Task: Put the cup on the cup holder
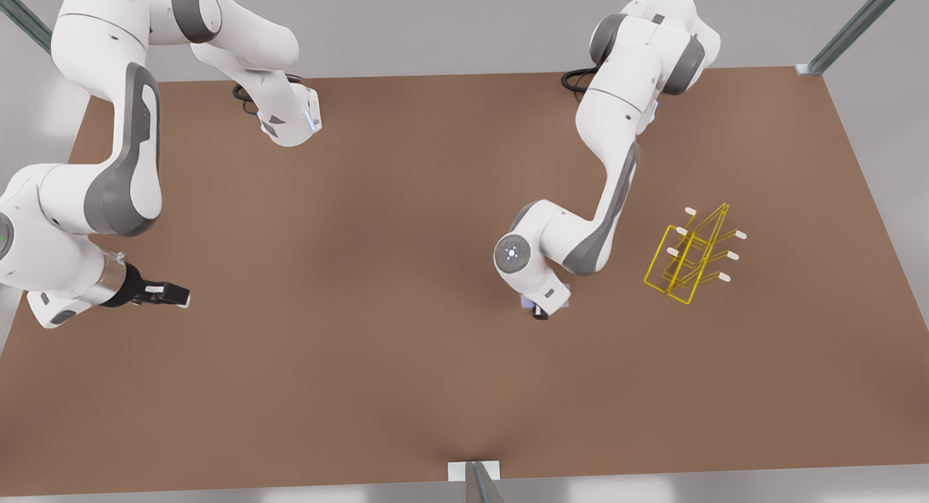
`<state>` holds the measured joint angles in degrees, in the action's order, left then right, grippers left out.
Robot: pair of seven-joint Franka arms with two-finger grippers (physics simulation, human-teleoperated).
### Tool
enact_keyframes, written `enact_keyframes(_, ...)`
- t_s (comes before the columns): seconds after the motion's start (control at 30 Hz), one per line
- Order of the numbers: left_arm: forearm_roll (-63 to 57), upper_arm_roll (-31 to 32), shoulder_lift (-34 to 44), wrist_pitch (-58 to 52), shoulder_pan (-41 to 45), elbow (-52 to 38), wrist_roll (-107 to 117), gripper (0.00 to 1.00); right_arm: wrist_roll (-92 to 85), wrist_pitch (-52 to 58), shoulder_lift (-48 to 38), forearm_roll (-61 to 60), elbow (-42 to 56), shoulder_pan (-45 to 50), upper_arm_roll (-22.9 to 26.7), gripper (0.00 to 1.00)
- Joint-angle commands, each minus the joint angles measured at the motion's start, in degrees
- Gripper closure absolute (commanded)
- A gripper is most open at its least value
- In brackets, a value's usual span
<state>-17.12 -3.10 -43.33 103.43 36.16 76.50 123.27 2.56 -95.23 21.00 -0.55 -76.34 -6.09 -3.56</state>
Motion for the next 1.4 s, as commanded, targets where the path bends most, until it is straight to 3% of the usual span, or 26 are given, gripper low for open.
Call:
enact_keyframes(0.0,-10.1,-0.1,0.1,-19.4,0.1,-0.3,0.0,0.24,0.3,0.0,-0.1,0.0,0.0,0.7,-0.1,0.00)
enact_keyframes(0.2,-28.2,-2.6,0.0,-35.0,-0.2,-1.2,0.1,0.24,-0.4,-1.5,-5.7,0.9,-0.2,0.2,-0.2,0.00)
enact_keyframes(0.3,-32.6,-3.0,-0.2,-36.6,-0.5,-0.4,2.2,0.24,0.3,1.8,-5.5,0.7,-0.2,0.6,-1.9,0.00)
enact_keyframes(0.5,-39.9,-6.8,-1.1,-38.8,-1.5,2.0,7.0,0.24,0.2,-4.7,-2.5,0.8,-0.1,0.5,-1.8,0.00)
enact_keyframes(0.63,-40.6,-7.0,-3.7,-38.9,-1.6,2.7,9.7,0.24,0.3,-4.7,-2.3,0.8,-0.2,0.6,-1.8,0.00)
enact_keyframes(0.8,-40.5,-7.1,-3.4,-38.9,-2.1,8.4,15.0,0.24,0.3,-4.7,-2.3,0.7,-0.3,0.6,-1.8,0.00)
enact_keyframes(1.37,-39.6,-6.4,-2.6,-41.5,-1.3,15.4,23.2,0.24,0.4,-4.5,-1.9,0.8,-0.4,1.4,-1.8,0.00)
